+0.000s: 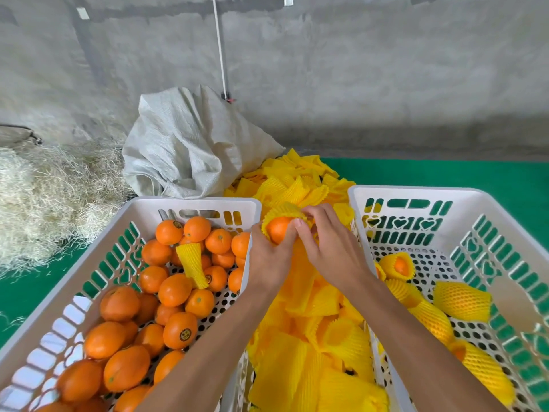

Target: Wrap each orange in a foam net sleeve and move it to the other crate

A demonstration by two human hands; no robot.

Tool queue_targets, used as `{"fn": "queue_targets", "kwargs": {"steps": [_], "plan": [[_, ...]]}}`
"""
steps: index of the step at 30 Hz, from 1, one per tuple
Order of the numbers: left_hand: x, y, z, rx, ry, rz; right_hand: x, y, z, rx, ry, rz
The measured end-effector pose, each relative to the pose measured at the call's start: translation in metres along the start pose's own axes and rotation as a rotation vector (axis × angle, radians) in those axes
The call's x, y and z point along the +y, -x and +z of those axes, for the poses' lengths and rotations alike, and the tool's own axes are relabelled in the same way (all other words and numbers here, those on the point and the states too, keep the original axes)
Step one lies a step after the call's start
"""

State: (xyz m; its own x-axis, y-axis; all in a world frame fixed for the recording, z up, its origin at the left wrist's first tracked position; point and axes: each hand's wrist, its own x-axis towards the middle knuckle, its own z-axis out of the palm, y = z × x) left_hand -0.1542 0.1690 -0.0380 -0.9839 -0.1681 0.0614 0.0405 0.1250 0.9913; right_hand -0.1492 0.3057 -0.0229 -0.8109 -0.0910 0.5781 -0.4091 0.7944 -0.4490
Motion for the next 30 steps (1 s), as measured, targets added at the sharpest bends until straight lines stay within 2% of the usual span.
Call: {"fn": "queue_targets", "kwargs": {"steps": [3,6,10,17,23,27,28,30], "plan": [[0.002,-0.001,0.001,0.019,0.069,-0.033,0.005,0.003,0.004,-0.113,-0.098,0.074],[0.001,-0.001,0.002,-0.050,0.162,-0.040,0.008,0.005,0.007,-0.188,-0.156,0.149],[-0.004,0.000,0.004,-0.099,0.036,0.047,0.011,0.001,0.003,-0.107,-0.124,0.153],[-0.001,0.004,0.001,-0.148,-0.034,0.122,0.011,0.000,-0.003,-0.089,-0.097,0.071],[0.004,0.003,-0.001,0.010,0.119,0.076,0.008,-0.003,-0.011,-0.017,-0.059,-0.029],[0.003,0.004,-0.001,0.044,0.043,0.133,0.008,-0.002,-0.014,0.124,-0.053,-0.126],[0.003,0.004,-0.001,0.041,0.041,0.150,0.008,-0.002,-0.014,0.136,-0.052,-0.114],[0.003,0.001,-0.002,0.018,0.085,0.135,0.009,0.001,-0.010,0.050,-0.068,-0.019]]}}
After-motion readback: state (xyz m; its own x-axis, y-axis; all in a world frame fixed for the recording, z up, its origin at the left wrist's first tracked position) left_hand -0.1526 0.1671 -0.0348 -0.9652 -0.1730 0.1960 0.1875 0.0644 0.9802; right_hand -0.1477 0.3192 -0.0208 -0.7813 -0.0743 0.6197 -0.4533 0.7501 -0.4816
